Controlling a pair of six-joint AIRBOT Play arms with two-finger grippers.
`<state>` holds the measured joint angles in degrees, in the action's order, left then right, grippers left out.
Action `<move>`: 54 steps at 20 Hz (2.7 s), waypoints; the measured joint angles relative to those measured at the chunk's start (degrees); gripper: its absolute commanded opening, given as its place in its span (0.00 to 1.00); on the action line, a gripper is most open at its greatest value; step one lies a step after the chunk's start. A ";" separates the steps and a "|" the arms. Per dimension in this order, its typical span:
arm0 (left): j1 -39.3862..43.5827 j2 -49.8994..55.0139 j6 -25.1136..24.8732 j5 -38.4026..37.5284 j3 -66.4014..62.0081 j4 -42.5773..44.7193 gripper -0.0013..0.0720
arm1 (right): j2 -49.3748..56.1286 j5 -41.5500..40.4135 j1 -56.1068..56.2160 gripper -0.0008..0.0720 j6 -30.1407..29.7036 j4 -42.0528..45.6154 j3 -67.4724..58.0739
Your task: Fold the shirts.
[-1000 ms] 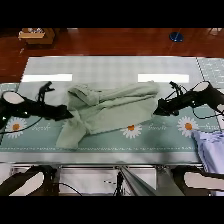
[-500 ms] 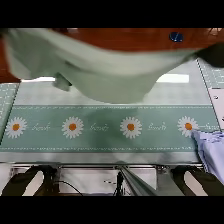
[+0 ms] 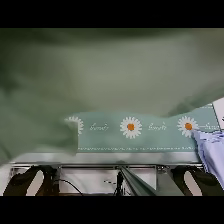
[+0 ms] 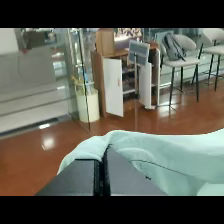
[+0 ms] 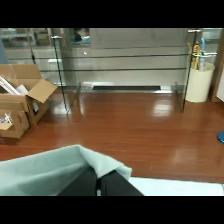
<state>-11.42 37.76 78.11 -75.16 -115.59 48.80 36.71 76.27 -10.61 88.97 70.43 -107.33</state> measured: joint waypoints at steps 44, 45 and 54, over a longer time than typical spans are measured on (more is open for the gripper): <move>4.76 56.35 -9.81 2.60 30.29 -0.85 0.41 | 71.19 7.15 5.20 0.40 -6.21 3.13 -4.22; 3.67 56.35 -9.84 -0.20 28.68 0.24 0.41 | 70.12 8.66 4.74 0.46 -7.93 4.26 -4.22; -12.33 44.70 -4.61 -17.62 41.92 9.99 0.59 | 60.98 20.28 -5.07 0.58 -9.46 3.93 4.79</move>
<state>-23.75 82.46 73.49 -92.77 -73.67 58.78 97.69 96.55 -15.68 79.50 74.37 -102.54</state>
